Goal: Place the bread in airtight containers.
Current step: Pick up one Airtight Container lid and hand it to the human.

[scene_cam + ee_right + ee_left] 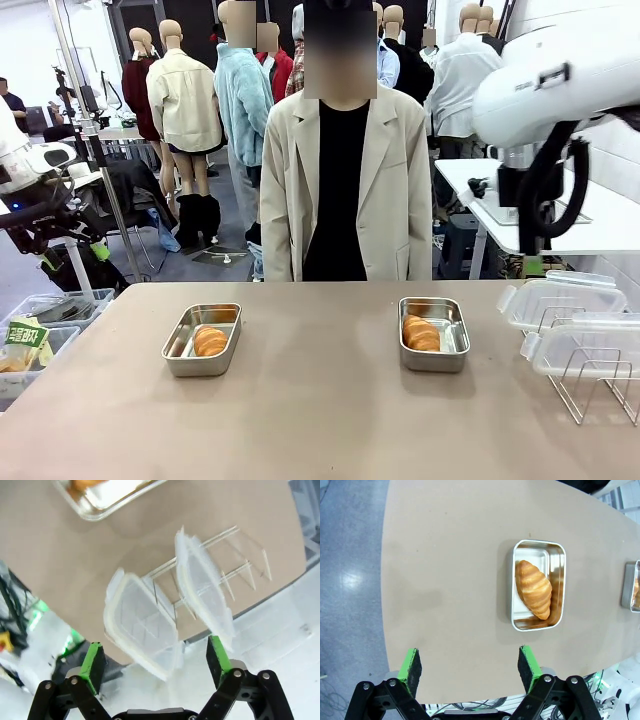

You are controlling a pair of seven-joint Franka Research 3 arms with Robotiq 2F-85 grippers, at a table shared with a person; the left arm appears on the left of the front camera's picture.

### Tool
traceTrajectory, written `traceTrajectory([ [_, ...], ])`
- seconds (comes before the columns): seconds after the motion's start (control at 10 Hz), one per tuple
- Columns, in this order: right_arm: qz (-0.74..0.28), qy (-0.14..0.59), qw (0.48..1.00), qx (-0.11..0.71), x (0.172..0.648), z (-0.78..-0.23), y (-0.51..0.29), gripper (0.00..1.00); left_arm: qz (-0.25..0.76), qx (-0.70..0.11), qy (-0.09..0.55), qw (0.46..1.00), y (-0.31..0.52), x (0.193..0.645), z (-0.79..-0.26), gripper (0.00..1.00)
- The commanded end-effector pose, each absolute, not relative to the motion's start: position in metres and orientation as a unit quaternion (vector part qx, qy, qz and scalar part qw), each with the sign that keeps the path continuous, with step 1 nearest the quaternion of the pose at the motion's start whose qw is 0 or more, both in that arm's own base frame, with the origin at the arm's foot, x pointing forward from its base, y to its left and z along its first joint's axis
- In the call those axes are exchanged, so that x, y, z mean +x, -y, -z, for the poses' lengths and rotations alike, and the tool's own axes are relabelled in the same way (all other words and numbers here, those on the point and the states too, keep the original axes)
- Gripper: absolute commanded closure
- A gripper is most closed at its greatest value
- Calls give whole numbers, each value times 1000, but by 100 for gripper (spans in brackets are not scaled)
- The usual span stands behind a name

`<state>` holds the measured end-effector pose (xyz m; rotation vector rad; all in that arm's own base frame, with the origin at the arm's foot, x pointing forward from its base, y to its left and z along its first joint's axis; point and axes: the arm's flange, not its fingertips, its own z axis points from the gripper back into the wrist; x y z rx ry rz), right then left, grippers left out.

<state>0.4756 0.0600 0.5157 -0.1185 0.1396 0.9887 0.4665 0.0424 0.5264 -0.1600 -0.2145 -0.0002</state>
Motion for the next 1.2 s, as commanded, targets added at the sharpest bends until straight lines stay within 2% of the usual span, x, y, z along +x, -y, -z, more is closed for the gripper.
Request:
traceTrajectory([
  [0.0, -550, -81, 830, -39, 444, -516, -32, 0, 0, -71, 107, 992, -44, 467, -529, 0],
  [0.3, -613, -120, 779, -51, 430, -492, -25, 0, 0, -71, 107, 992, -44, 467, -529, 0],
  [0.5, -682, -145, 715, -47, 434, -468, -30, 0, 0, -71, 107, 992, -44, 467, -529, 0],
  [0.7, -687, -142, 711, -44, 432, -451, -31, 0, 0, -71, 107, 992, -44, 467, -529, 0],
  [0.9, -657, -136, 739, -58, 438, -434, -31, 0, 0, -71, 107, 992, -44, 467, -529, 0],
  [1.1, -656, -131, 740, -70, 436, -416, -31, 0, 0, -71, 107, 992, -44, 467, -529, 0],
])
